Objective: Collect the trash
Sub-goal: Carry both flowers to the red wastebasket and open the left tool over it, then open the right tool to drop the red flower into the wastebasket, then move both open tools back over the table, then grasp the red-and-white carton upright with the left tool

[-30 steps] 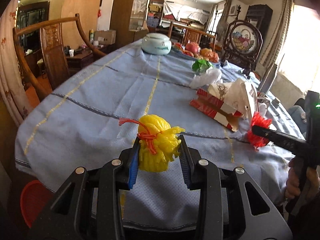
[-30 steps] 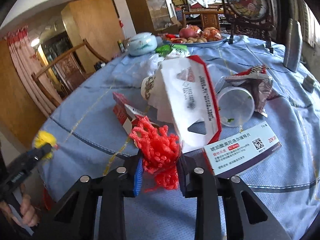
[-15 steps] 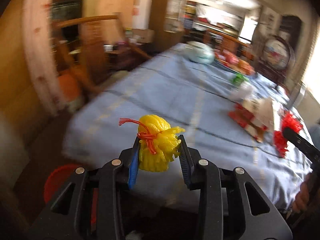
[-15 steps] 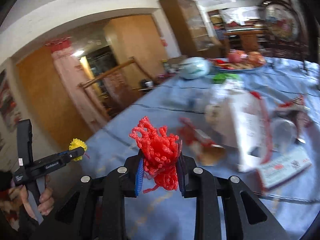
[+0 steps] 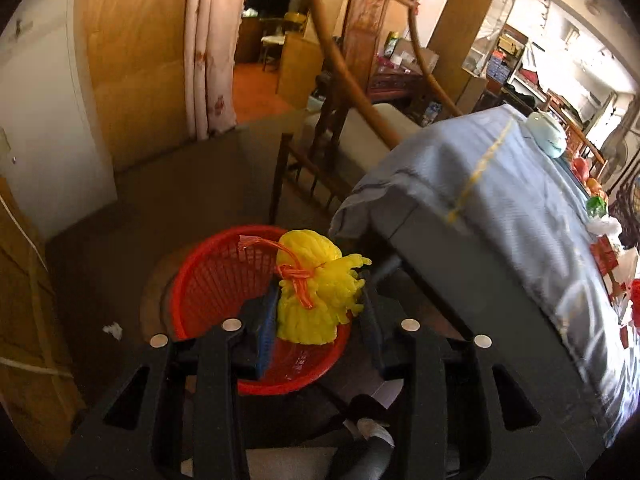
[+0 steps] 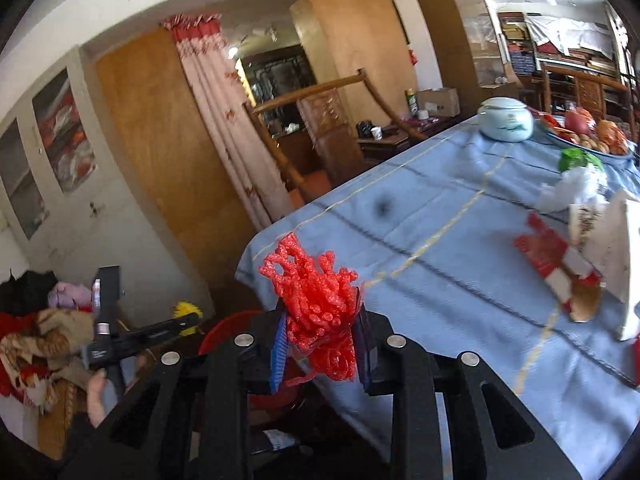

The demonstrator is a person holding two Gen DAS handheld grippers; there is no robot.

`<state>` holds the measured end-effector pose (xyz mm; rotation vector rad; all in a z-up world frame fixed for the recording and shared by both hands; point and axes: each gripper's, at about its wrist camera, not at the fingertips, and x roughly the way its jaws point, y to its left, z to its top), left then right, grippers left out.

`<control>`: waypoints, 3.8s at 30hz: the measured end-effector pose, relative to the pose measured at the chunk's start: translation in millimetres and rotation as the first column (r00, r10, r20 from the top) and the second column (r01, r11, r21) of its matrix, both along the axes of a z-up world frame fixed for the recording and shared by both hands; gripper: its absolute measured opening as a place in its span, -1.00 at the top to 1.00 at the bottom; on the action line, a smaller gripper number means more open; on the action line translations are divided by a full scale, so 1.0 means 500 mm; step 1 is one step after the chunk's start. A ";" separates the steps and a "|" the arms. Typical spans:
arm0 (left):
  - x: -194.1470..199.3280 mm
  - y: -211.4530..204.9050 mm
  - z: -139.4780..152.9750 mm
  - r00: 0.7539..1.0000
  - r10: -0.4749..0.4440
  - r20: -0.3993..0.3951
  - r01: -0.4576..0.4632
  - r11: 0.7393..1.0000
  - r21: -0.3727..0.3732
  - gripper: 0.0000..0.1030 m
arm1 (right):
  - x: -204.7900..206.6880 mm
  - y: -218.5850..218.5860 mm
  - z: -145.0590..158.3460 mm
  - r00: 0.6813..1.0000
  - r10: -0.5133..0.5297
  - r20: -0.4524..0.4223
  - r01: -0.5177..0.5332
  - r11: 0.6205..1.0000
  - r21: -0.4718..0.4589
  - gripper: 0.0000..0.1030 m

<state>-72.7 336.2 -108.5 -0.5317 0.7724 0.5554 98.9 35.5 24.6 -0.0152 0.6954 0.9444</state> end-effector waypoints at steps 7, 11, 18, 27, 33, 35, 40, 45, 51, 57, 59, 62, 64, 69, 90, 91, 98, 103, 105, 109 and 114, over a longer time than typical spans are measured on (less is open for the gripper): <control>-0.042 0.061 -0.027 0.992 0.125 -0.016 -0.124 0.991 0.048 -0.35 | -0.056 0.148 -0.014 0.995 0.096 -0.004 -0.096 0.991 -0.094 0.45; -0.064 0.091 -0.032 0.983 0.181 -0.036 -0.179 0.982 0.052 -0.36 | -0.068 0.243 -0.047 0.985 0.164 -0.055 -0.171 0.973 -0.152 0.45; -0.140 0.161 -0.032 0.941 0.339 -0.004 -0.339 0.940 -0.033 -0.36 | -0.090 0.422 -0.116 0.948 0.285 -0.143 -0.311 0.925 -0.218 0.27; -0.150 0.177 -0.043 0.922 0.387 -0.018 -0.387 0.922 -0.008 -0.71 | -0.098 0.448 -0.138 0.960 0.272 -0.061 -0.278 0.920 -0.275 -0.18; -0.116 0.151 -0.037 0.942 0.336 -0.011 -0.336 0.942 -0.010 -0.71 | -0.075 0.368 -0.107 0.981 0.189 -0.038 -0.193 0.955 -0.225 -0.32; -0.107 0.135 -0.026 0.949 0.315 -0.004 -0.315 0.949 -0.003 -0.71 | -0.069 0.335 -0.093 0.986 0.163 -0.022 -0.164 0.965 -0.204 -0.36; -0.088 0.065 0.029 0.970 0.238 0.048 -0.240 0.969 0.054 -0.78 | -0.074 0.241 -0.049 0.996 0.084 0.037 -0.078 0.988 -0.131 -0.55; -0.075 -0.008 0.080 0.985 0.135 0.110 -0.145 0.986 0.081 -0.82 | -0.092 0.129 -0.004 0.995 -0.016 0.097 0.020 0.999 -0.050 -0.73; -0.044 -0.113 0.128 0.990 -0.020 0.142 0.001 0.991 0.135 -0.87 | -0.107 -0.027 0.036 0.981 -0.146 0.130 0.140 0.989 0.053 -0.82; 0.019 -0.221 0.128 0.978 -0.186 0.091 0.169 0.971 0.166 -0.87 | -0.088 -0.197 0.029 0.931 -0.331 0.155 0.317 0.942 0.108 -0.87; 0.053 -0.255 0.123 0.968 -0.240 0.070 0.227 0.962 0.149 -0.87 | -0.073 -0.254 0.022 0.898 -0.409 0.163 0.394 0.912 0.118 -0.89; 0.114 -0.318 0.119 0.937 -0.347 0.031 0.340 0.930 0.138 -0.87 | -0.039 -0.328 0.004 0.842 -0.520 0.144 0.505 0.853 0.131 -0.89; 0.146 -0.352 0.119 0.916 -0.401 0.011 0.395 0.906 0.151 -0.87 | -0.020 -0.370 -0.008 0.815 -0.569 0.108 0.553 0.821 0.144 -0.89; 0.241 -0.443 0.126 0.862 -0.507 -0.005 0.501 0.851 0.157 -0.87 | 0.020 -0.440 -0.027 0.764 -0.640 0.076 0.626 0.765 0.150 -0.89; 0.610 -0.644 0.116 0.757 -0.649 -0.075 0.652 0.757 0.027 -0.87 | 0.170 -0.579 -0.058 0.662 -0.749 -0.034 0.746 0.653 0.130 -0.89; 0.620 -0.645 0.108 0.758 -0.646 -0.088 0.650 0.760 0.024 -0.87 | 0.178 -0.583 -0.062 0.661 -0.748 -0.054 0.748 0.651 0.129 -0.89; 0.654 -0.633 0.076 0.758 -0.631 -0.163 0.641 0.767 0.012 -0.87 | 0.195 -0.585 -0.078 0.677 -0.724 -0.135 0.736 0.664 0.132 -0.89; 0.626 -0.565 0.087 0.788 -0.570 -0.233 0.606 0.784 0.130 -0.87 | 0.199 -0.586 -0.082 0.685 -0.711 -0.159 0.729 0.671 0.137 -0.89; 0.609 -0.536 0.093 0.801 -0.548 -0.242 0.589 0.794 0.151 -0.87 | 0.200 -0.588 -0.083 0.687 -0.707 -0.166 0.726 0.673 0.143 -0.89; 0.570 -0.524 0.102 0.789 -0.570 -0.232 0.608 0.778 0.156 -0.87 | 0.201 -0.589 -0.084 0.694 -0.699 -0.174 0.720 0.678 0.148 -0.89; 0.565 -0.571 0.094 0.752 -0.615 -0.238 0.656 0.733 0.179 -0.87 | 0.205 -0.585 -0.085 0.700 -0.691 -0.181 0.713 0.688 0.135 -0.89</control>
